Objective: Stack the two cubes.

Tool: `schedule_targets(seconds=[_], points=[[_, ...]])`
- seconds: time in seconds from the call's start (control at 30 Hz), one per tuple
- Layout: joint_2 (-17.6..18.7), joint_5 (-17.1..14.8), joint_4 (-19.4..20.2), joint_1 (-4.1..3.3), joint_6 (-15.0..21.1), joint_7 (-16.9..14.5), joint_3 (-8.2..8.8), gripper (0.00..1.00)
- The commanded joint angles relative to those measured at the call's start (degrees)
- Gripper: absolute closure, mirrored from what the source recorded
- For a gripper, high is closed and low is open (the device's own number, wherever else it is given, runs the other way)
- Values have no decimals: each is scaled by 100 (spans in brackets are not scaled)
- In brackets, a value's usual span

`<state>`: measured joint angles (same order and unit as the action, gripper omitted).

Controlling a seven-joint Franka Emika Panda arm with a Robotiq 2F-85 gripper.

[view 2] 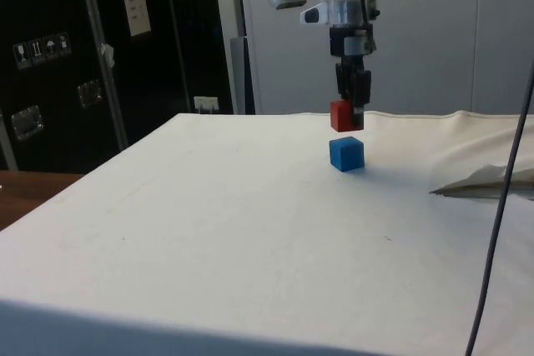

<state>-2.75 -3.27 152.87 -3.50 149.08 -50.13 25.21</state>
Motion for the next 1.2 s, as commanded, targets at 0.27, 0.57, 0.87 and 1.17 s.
schedule_targets(seconds=[0.27,0.57,0.87,1.17], points=[[120,-160,-17,6,189,-69,34,97],[269,-223,-17,11,315,-115,103,97],[413,-395,-34,23,453,-195,120,97],[435,-567,-63,11,453,-246,120,97]])
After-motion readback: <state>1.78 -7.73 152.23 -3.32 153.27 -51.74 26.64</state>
